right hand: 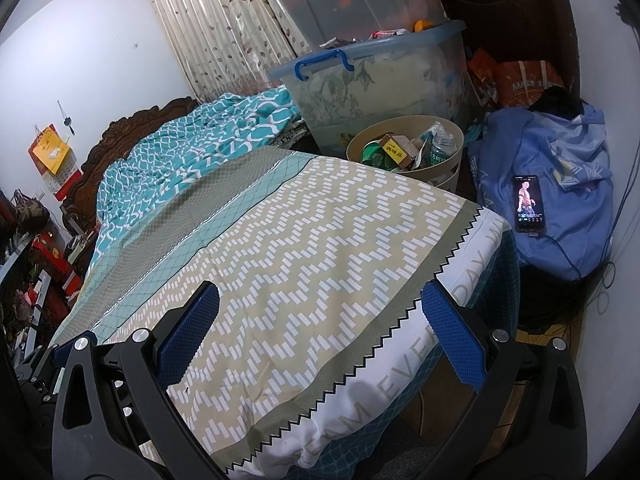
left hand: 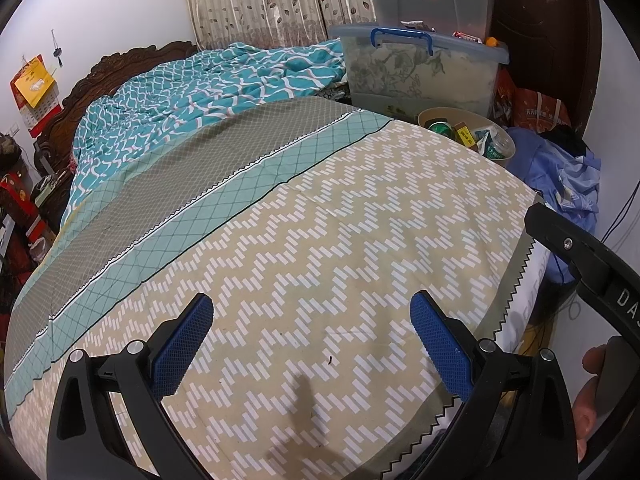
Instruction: Collect trash
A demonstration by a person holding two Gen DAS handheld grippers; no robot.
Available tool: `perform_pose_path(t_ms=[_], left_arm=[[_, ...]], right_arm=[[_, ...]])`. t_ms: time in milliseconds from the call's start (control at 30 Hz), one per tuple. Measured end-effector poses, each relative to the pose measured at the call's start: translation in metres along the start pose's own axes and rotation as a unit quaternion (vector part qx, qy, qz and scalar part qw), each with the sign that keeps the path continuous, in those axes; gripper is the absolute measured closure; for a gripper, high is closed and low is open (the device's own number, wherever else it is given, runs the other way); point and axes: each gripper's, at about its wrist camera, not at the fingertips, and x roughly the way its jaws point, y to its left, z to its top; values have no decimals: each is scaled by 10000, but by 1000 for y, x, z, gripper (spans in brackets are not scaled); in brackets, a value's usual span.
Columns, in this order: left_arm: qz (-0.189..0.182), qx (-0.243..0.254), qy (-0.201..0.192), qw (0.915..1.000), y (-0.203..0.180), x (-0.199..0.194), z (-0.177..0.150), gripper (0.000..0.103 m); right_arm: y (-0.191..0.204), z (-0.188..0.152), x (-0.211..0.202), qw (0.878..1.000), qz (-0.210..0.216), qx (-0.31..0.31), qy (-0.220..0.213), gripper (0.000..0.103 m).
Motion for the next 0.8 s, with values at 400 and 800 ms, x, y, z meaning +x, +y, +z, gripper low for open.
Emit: perform_pose_path(t_ms=[400,800], left_arm=[[0,6,-1,10000,0,0,0,8],[12,3,1,10000,-1,0,0,8]], right_arm=[[0,0,0,10000,-1,1,-8,3],[1,2,0,10000,8,-12,-8,3]])
